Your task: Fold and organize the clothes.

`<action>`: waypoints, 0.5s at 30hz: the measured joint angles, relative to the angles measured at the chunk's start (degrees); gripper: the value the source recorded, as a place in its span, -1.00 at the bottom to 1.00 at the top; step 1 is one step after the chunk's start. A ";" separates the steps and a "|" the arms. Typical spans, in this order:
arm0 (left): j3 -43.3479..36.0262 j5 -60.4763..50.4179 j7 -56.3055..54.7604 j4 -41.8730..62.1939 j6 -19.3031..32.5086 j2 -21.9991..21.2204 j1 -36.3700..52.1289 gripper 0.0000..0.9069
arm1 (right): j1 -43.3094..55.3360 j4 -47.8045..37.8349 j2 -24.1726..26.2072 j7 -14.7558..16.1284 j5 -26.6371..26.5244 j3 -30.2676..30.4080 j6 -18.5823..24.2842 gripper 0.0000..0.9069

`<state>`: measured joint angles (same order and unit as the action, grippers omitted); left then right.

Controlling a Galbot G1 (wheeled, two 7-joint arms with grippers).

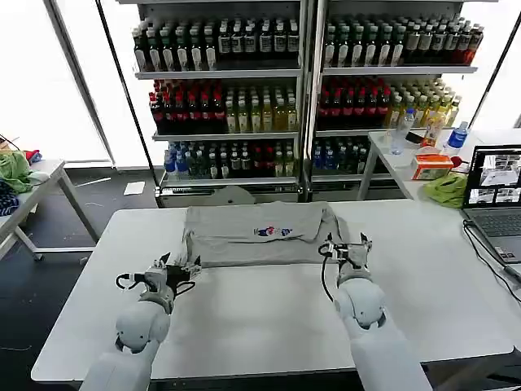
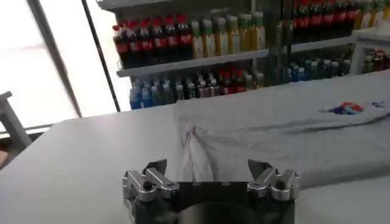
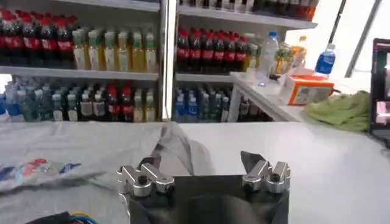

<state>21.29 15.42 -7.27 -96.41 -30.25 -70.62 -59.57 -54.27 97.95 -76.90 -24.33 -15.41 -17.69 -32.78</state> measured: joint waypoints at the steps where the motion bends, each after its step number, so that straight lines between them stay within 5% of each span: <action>1: 0.09 -0.04 0.04 -0.04 -0.01 0.03 -0.13 1.00 | -0.17 0.07 0.11 0.02 -0.01 -0.01 -0.03 1.00; 15: 0.12 -0.16 0.09 0.63 0.65 -0.25 -0.26 1.00 | -0.94 -1.58 -0.34 0.20 -2.11 -0.96 0.32 1.00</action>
<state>21.42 15.26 -7.18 -95.78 -29.59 -70.87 -59.83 -55.22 96.37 -77.24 -24.14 -17.52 -18.65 -32.46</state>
